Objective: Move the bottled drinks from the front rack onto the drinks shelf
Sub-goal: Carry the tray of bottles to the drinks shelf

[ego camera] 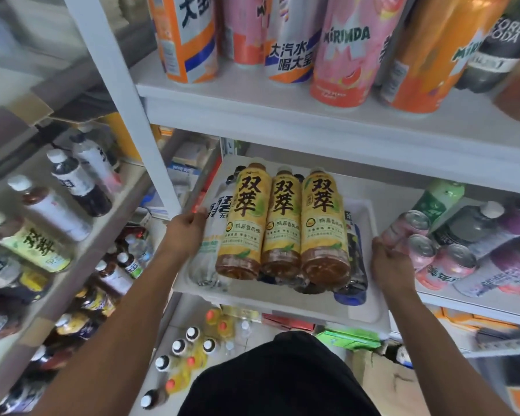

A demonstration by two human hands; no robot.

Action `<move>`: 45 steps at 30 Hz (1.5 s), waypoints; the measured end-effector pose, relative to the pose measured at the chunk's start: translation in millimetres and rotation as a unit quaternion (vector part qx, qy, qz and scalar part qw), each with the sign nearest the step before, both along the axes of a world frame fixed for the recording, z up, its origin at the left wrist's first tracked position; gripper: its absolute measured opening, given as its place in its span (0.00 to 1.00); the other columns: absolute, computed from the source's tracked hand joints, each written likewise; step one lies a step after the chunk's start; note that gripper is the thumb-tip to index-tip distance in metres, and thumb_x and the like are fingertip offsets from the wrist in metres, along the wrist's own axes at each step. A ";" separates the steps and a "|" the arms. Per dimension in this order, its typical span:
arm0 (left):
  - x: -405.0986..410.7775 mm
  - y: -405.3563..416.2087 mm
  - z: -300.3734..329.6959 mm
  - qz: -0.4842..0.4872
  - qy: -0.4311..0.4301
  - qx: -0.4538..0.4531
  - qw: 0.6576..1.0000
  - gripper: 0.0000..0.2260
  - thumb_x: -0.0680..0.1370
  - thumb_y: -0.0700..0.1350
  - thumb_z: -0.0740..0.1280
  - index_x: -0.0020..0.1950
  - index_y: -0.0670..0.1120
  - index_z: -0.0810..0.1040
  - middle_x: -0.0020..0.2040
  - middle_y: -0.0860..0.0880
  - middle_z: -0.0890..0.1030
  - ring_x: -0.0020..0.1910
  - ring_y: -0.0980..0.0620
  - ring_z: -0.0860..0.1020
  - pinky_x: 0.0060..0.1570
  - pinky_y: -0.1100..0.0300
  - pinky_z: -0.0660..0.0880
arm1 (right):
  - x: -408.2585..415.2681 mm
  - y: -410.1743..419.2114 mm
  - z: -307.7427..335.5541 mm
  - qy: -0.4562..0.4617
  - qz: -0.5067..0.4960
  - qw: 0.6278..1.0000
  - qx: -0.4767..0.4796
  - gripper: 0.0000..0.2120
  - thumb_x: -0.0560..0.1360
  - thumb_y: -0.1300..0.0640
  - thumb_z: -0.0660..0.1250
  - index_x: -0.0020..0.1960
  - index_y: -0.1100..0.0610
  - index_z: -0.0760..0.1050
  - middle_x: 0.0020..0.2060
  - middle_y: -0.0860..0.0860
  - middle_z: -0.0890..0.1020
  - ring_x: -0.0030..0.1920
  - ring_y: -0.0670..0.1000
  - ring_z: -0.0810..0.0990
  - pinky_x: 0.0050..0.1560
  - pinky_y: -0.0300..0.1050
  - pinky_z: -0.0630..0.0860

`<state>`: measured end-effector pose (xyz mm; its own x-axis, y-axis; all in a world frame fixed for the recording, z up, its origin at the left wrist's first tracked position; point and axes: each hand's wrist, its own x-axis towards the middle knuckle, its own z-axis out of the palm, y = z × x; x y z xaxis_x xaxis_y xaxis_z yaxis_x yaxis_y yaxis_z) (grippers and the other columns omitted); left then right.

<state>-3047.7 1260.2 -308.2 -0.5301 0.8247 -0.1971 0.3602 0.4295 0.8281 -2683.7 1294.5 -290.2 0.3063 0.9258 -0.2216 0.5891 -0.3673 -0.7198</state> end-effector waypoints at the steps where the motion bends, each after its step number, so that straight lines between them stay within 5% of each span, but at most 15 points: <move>1: -0.7 0.8 0.8 0.000 0.002 -0.002 1.000 0.16 0.82 0.57 0.59 0.46 0.48 0.78 0.35 0.52 0.76 0.36 0.55 0.75 0.36 0.61 0.68 | -0.9 0.8 0.0 0.002 -0.003 1.000 -0.001 0.27 0.83 0.47 0.56 0.49 0.71 0.78 0.46 0.65 0.78 0.45 0.59 0.75 0.52 0.50 0.71; 6: -9.0 5.8 -0.3 -0.004 -0.004 -0.033 0.999 0.26 0.79 0.65 0.58 0.55 0.44 0.82 0.44 0.44 0.83 0.45 0.45 0.80 0.48 0.56 0.74 | -5.5 1.2 0.3 0.025 -0.027 0.999 0.026 0.22 0.83 0.52 0.58 0.49 0.70 0.78 0.43 0.61 0.76 0.46 0.57 0.74 0.52 0.48 0.69; 9: -9.7 5.9 -0.3 -0.006 -0.025 -0.028 0.999 0.31 0.74 0.69 0.56 0.51 0.44 0.83 0.46 0.41 0.83 0.49 0.40 0.81 0.59 0.46 0.76 | -6.9 1.1 0.6 0.032 -0.027 0.999 0.019 0.20 0.83 0.51 0.58 0.46 0.67 0.76 0.43 0.62 0.76 0.44 0.57 0.73 0.50 0.47 0.69; 13: -8.6 2.7 5.6 -0.012 -0.031 -0.036 0.999 0.27 0.78 0.65 0.56 0.52 0.43 0.82 0.49 0.40 0.83 0.51 0.40 0.80 0.59 0.46 0.75 | -7.2 2.4 -0.6 0.055 -0.046 0.997 0.013 0.19 0.82 0.49 0.59 0.54 0.66 0.76 0.46 0.61 0.76 0.46 0.57 0.74 0.50 0.46 0.68; 17: -9.7 -2.7 5.4 -0.019 -0.058 -0.045 0.997 0.27 0.76 0.66 0.57 0.52 0.44 0.81 0.51 0.41 0.83 0.53 0.40 0.80 0.61 0.46 0.75 | -6.0 -0.9 -4.2 0.048 -0.052 0.997 0.012 0.17 0.82 0.48 0.59 0.51 0.63 0.74 0.48 0.64 0.78 0.47 0.60 0.75 0.52 0.50 0.71; 23: -9.1 -16.2 4.5 -0.025 -0.108 -0.037 0.993 0.22 0.77 0.62 0.59 0.54 0.46 0.81 0.51 0.45 0.84 0.51 0.44 0.81 0.61 0.45 0.76 | -4.2 -2.4 -4.2 0.050 -0.065 0.997 -0.009 0.24 0.82 0.47 0.59 0.60 0.69 0.74 0.50 0.63 0.77 0.49 0.60 0.74 0.52 0.47 0.68; 27: -2.0 -42.7 10.6 -0.023 -0.124 -0.073 0.989 0.24 0.82 0.60 0.58 0.63 0.42 0.78 0.58 0.44 0.80 0.55 0.44 0.79 0.57 0.53 0.74 | -5.0 -3.0 -3.2 0.053 -0.075 0.996 -0.011 0.26 0.82 0.46 0.59 0.62 0.70 0.73 0.57 0.66 0.78 0.56 0.63 0.77 0.56 0.50 0.71; 30: -1.8 -64.6 0.9 -0.029 -0.165 -0.065 0.984 0.22 0.80 0.62 0.59 0.64 0.47 0.76 0.57 0.46 0.80 0.52 0.47 0.79 0.56 0.50 0.76 | -6.3 -5.1 -2.0 0.055 -0.082 0.995 -0.015 0.27 0.81 0.45 0.59 0.64 0.70 0.73 0.59 0.67 0.78 0.59 0.64 0.77 0.60 0.52 0.71; 34: -0.4 -74.6 -9.1 0.004 -0.162 -0.026 0.986 0.21 0.78 0.64 0.60 0.50 0.48 0.80 0.52 0.41 0.83 0.51 0.40 0.82 0.54 0.38 0.78 | -8.2 -9.1 1.0 0.066 -0.091 0.993 -0.036 0.30 0.81 0.42 0.58 0.69 0.67 0.70 0.64 0.66 0.75 0.62 0.64 0.75 0.63 0.51 0.69; 38: 12.0 -74.6 0.8 0.039 -0.177 0.004 0.983 0.18 0.82 0.56 0.61 0.47 0.44 0.81 0.49 0.41 0.83 0.48 0.41 0.82 0.50 0.46 0.78 | -6.6 -21.1 5.1 0.099 -0.090 0.989 -0.062 0.34 0.81 0.40 0.57 0.72 0.67 0.66 0.67 0.64 0.73 0.65 0.63 0.73 0.63 0.50 0.68; 40: 12.0 -72.7 0.2 0.043 -0.164 0.005 0.986 0.17 0.82 0.56 0.61 0.43 0.46 0.80 0.45 0.43 0.82 0.45 0.43 0.80 0.50 0.49 0.77 | -4.5 -32.9 4.5 0.116 -0.084 0.987 -0.066 0.33 0.81 0.39 0.57 0.70 0.67 0.68 0.65 0.64 0.74 0.63 0.62 0.74 0.63 0.51 0.70; 45: 11.6 -71.5 -1.3 0.036 -0.139 0.008 0.990 0.17 0.83 0.56 0.60 0.39 0.49 0.77 0.40 0.47 0.79 0.41 0.46 0.77 0.47 0.52 0.75 | -2.9 -80.7 -13.8 0.196 -0.139 0.969 -0.060 0.22 0.80 0.39 0.59 0.45 0.58 0.74 0.45 0.56 0.77 0.45 0.58 0.74 0.40 0.50 0.73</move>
